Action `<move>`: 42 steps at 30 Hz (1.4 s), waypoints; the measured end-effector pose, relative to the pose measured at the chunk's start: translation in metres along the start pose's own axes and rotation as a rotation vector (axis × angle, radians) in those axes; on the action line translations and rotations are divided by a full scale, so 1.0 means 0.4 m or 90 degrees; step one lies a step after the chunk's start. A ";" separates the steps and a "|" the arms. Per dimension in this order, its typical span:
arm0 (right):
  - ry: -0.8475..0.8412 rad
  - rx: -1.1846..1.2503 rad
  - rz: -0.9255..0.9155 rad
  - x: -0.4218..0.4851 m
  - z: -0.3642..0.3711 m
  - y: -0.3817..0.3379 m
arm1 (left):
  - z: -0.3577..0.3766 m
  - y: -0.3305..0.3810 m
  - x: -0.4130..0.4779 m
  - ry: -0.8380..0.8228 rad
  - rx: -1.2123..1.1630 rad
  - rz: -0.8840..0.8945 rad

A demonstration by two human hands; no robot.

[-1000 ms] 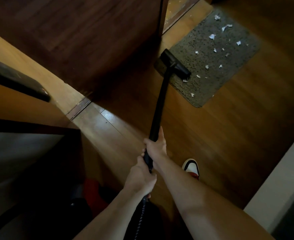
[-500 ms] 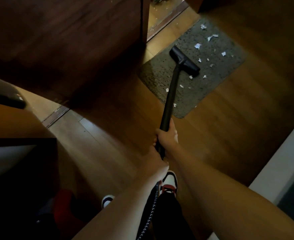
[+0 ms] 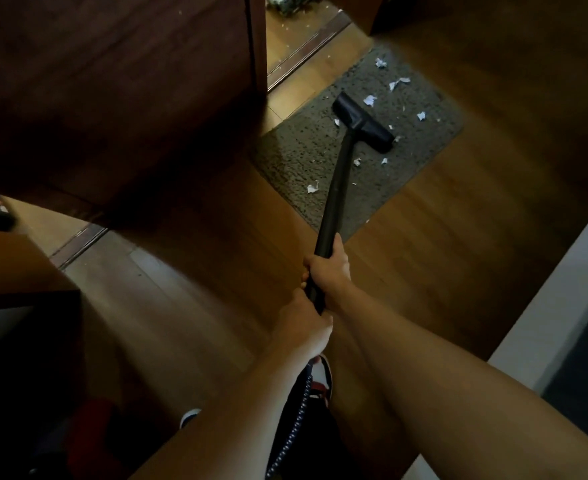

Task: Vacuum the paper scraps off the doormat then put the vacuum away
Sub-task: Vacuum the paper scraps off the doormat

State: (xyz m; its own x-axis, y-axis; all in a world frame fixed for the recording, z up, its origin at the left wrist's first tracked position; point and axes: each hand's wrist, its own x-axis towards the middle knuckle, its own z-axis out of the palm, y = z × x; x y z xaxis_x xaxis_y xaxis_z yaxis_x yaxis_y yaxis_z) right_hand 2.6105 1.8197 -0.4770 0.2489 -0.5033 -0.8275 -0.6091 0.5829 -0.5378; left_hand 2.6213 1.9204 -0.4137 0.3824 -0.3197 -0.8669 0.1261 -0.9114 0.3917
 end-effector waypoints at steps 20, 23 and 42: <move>-0.039 0.037 0.028 -0.288 0.330 0.194 | -0.184 -0.391 -0.163 -0.022 0.009 -0.007; -0.039 0.054 0.038 -0.329 0.376 0.234 | -0.210 -0.446 -0.198 -0.019 0.014 -0.001; 0.025 0.133 0.063 -0.344 0.318 0.276 | -0.174 -0.424 -0.233 -0.061 0.098 0.008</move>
State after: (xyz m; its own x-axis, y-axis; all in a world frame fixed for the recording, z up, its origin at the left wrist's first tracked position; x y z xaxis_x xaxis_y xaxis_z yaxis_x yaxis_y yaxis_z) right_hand 2.6048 2.0344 -0.4431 0.1638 -0.4588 -0.8733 -0.4591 0.7481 -0.4792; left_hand 2.6279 2.1227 -0.3780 0.2932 -0.3473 -0.8907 -0.0219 -0.9339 0.3569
